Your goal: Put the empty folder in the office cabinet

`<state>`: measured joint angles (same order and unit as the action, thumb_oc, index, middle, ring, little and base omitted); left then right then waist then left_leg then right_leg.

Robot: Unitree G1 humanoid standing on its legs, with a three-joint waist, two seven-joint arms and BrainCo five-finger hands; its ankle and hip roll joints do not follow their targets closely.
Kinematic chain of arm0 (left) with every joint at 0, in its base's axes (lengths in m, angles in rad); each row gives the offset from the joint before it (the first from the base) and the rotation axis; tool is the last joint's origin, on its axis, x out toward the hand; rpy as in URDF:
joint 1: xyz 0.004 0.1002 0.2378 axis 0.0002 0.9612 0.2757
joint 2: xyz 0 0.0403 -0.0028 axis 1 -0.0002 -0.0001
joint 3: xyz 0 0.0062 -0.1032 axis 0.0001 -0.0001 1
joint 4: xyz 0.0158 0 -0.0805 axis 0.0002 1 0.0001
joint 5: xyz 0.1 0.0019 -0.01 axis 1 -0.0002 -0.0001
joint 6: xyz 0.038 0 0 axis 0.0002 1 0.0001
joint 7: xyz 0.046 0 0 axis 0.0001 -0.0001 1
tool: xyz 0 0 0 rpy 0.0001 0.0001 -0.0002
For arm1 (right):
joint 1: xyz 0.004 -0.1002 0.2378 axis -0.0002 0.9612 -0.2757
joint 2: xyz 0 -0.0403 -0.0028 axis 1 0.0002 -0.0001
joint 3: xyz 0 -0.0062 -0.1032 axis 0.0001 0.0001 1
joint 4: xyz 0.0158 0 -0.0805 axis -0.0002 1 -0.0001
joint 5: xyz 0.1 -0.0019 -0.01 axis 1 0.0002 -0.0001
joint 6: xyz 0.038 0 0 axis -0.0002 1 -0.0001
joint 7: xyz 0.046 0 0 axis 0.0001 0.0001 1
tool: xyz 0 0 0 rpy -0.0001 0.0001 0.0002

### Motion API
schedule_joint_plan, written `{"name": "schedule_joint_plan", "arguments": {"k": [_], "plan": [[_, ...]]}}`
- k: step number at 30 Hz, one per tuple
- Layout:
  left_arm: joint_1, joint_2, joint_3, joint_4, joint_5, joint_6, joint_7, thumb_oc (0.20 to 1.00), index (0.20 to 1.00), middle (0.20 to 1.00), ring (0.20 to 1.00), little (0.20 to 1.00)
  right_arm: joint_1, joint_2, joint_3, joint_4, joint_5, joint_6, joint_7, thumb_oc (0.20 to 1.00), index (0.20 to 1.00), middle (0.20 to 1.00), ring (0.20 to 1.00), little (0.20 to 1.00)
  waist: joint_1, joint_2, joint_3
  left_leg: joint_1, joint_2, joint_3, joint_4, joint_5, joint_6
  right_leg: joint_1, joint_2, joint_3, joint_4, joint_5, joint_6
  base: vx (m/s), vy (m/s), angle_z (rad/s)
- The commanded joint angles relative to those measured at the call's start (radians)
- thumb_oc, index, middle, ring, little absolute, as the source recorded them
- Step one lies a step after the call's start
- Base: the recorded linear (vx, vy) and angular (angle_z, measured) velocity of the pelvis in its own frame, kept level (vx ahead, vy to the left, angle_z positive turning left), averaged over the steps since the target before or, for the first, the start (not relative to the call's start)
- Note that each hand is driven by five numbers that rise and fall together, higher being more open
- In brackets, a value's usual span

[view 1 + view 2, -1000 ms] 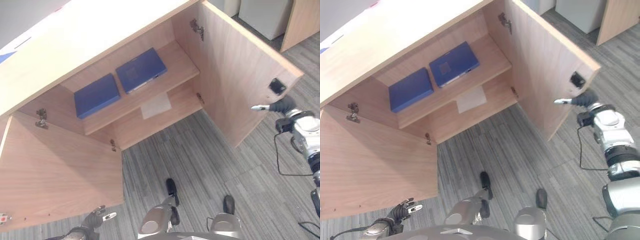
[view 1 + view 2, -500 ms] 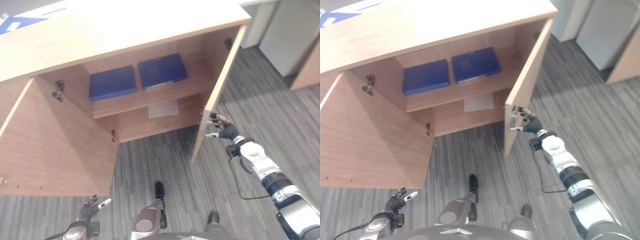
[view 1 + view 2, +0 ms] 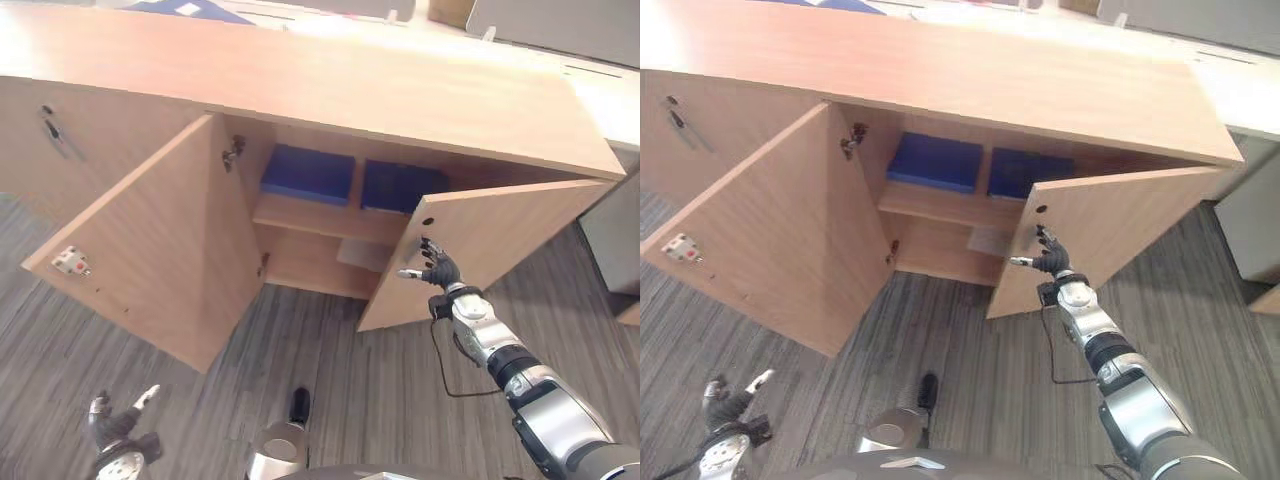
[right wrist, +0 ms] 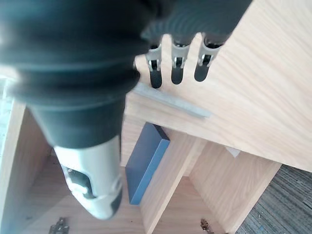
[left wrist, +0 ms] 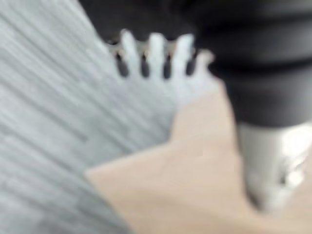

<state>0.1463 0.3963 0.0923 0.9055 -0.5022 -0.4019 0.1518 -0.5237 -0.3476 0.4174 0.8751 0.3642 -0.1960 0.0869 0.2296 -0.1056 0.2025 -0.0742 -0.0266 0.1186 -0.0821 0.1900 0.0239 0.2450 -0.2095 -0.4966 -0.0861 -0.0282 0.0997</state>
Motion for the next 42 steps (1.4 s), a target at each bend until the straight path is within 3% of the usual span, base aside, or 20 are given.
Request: {"name": "schedule_joint_plan", "arguments": {"k": [1, 8, 10, 14, 16, 20, 21, 23, 25, 27, 29, 33, 37, 42], "plan": [[-0.078, 0.047, -0.03, -0.06, 0.084, -0.084, 0.128, 1.0, 1.0, 1.0, 1.0, 1.0, 0.013, -0.065, 0.047, -0.096, -0.019, -0.037, -0.005, 1.0, 1.0, 1.0, 1.0, 1.0, 0.04, 0.098, 0.018, 0.151, 0.108, -0.024, -0.005, -0.212, -0.087, -0.06, 0.013, 0.003, 0.004, 0.035, 0.04, 0.09, 0.241, 0.33], [-0.123, 0.129, 0.035, -0.091, 0.095, -0.083, 0.178, 1.0, 1.0, 1.0, 1.0, 1.0, 0.13, -0.068, 0.051, -0.13, -0.009, -0.027, -0.022, 1.0, 1.0, 1.0, 1.0, 1.0, 0.019, 0.081, 0.048, 0.14, 0.108, -0.015, -0.005, -0.219, -0.072, -0.088, 0.0, 0.016, 0.019, 0.051, 0.06, -0.01, 0.121, 0.09], [-0.189, 0.237, 0.084, -0.098, 0.073, -0.059, 0.204, 1.0, 1.0, 1.0, 1.0, 1.0, 0.241, -0.089, 0.036, -0.175, -0.03, -0.041, -0.028, 1.0, 1.0, 1.0, 1.0, 1.0, -0.024, 0.056, 0.092, 0.11, 0.116, 0.017, -0.005, -0.223, -0.059, -0.145, -0.009, 0.051, 0.04, 0.063, 0.078, -0.19, 0.19, -0.24], [-0.246, 0.316, 0.114, -0.078, 0.042, -0.033, 0.203, 1.0, 1.0, 1.0, 1.0, 1.0, 0.284, -0.108, 0.013, -0.197, -0.034, -0.037, -0.023, 1.0, 1.0, 1.0, 1.0, 1.0, -0.059, 0.033, 0.128, 0.081, 0.125, 0.042, -0.005, -0.225, -0.053, -0.194, -0.008, 0.082, 0.054, 0.068, 0.083, -0.17, 0.075, -0.17], [-0.286, 0.364, 0.121, -0.062, 0.028, -0.007, 0.174, 1.0, 1.0, 1.0, 1.0, 1.0, 0.321, -0.119, -0.007, -0.195, -0.054, -0.038, -0.011, 1.0, 1.0, 1.0, 1.0, 1.0, -0.085, 0.015, 0.147, 0.067, 0.133, 0.062, -0.004, -0.229, -0.049, -0.223, -0.006, 0.104, 0.062, 0.073, 0.087, -0.14, 0.056, -0.15], [-0.298, 0.377, 0.121, -0.056, 0.029, -0.001, 0.158, 1.0, 1.0, 1.0, 1.0, 1.0, 0.332, -0.122, -0.013, -0.189, -0.057, -0.043, -0.007, 1.0, 1.0, 1.0, 1.0, 1.0, -0.092, 0.009, 0.151, 0.063, 0.136, 0.067, -0.003, -0.231, -0.049, -0.229, -0.005, 0.111, 0.063, 0.075, 0.089, -0.05, 0.009, -0.05], [-0.335, 0.397, 0.083, -0.036, 0.018, 0.038, 0.023, 1.0, 1.0, 1.0, 1.0, 1.0, 0.361, -0.13, -0.039, -0.156, -0.038, -0.074, 0.018, 1.0, 1.0, 1.0, 1.0, 1.0, -0.118, -0.011, 0.163, 0.062, 0.144, 0.089, -0.001, -0.239, -0.047, -0.243, 0.001, 0.132, 0.06, 0.085, 0.096, -0.13, 0.011, -0.08], [-0.335, 0.397, 0.083, -0.036, 0.018, 0.038, 0.023, 1.0, 1.0, 1.0, 1.0, 1.0, 0.361, -0.13, -0.039, -0.156, -0.038, -0.074, 0.018, 1.0, 1.0, 1.0, 1.0, 1.0, -0.118, -0.011, 0.163, 0.062, 0.144, 0.089, -0.001, -0.239, -0.047, -0.243, 0.001, 0.132, 0.06, 0.085, 0.096, -0.06, 0.001, 0.02], [-0.336, 0.354, 0.023, -0.03, -0.001, 0.066, -0.112, 1.0, 1.0, 1.0, 1.0, 1.0, 0.382, -0.13, -0.057, -0.156, -0.047, -0.09, 0.043, 1.0, 1.0, 1.0, 1.0, 1.0, -0.14, -0.014, 0.166, 0.067, 0.143, 0.104, 0.001, -0.244, -0.045, -0.248, 0.004, 0.15, 0.054, 0.09, 0.101, -0.07, 0.018, -0.11], [-0.334, 0.331, -0.005, -0.03, 0.002, 0.068, -0.14, 1.0, 1.0, 1.0, 1.0, 1.0, 0.393, -0.127, -0.06, -0.161, -0.06, -0.098, 0.045, 1.0, 1.0, 1.0, 1.0, 1.0, -0.148, -0.014, 0.165, 0.07, 0.143, 0.109, 0.001, -0.245, -0.043, -0.25, 0.006, 0.156, 0.055, 0.091, 0.102, -0.05, 0.008, -0.08], [-0.325, 0.246, -0.078, -0.032, 0.011, 0.056, -0.165, 1.0, 1.0, 1.0, 1.0, 1.0, 0.416, -0.122, -0.062, -0.185, -0.082, -0.105, 0.02, 1.0, 1.0, 1.0, 1.0, 1.0, -0.173, -0.013, 0.163, 0.081, 0.142, 0.121, 0.002, -0.246, -0.041, -0.254, 0.008, 0.173, 0.058, 0.091, 0.104, -0.04, -0.004, -0.11], [-0.316, 0.155, -0.137, -0.034, 0.016, 0.048, -0.17, 1.0, 1.0, 1.0, 1.0, 1.0, 0.438, -0.109, -0.054, -0.214, -0.144, -0.121, -0.008, 1.0, 1.0, 1.0, 1.0, 1.0, -0.198, -0.012, 0.154, 0.093, 0.142, 0.138, 0.004, -0.248, -0.04, -0.254, 0.013, 0.189, 0.058, 0.089, 0.103, -0.01, -0.023, -0.19], [-0.295, 0.059, -0.197, -0.035, 0.052, 0.061, -0.165, 1.0, 1.0, 1.0, 1.0, 1.0, 0.462, -0.099, -0.049, -0.256, -0.152, -0.097, 0.003, 1.0, 1.0, 1.0, 1.0, 1.0, -0.226, -0.008, 0.139, 0.115, 0.144, 0.161, 0.006, -0.252, -0.043, -0.244, 0.019, 0.204, 0.052, 0.088, 0.1, 0.03, -0.066, -0.27], [-0.276, 0.006, -0.225, -0.025, 0.061, 0.067, -0.163, 1.0, 1.0, 1.0, 1.0, 1.0, 0.491, -0.084, -0.053, -0.267, -0.145, -0.079, -0.005, 1.0, 1.0, 1.0, 1.0, 1.0, -0.249, 0.0, 0.12, 0.133, 0.144, 0.181, 0.008, -0.253, -0.048, -0.233, 0.024, 0.216, 0.04, 0.089, 0.097, 0.05, -0.052, -0.48]]}}
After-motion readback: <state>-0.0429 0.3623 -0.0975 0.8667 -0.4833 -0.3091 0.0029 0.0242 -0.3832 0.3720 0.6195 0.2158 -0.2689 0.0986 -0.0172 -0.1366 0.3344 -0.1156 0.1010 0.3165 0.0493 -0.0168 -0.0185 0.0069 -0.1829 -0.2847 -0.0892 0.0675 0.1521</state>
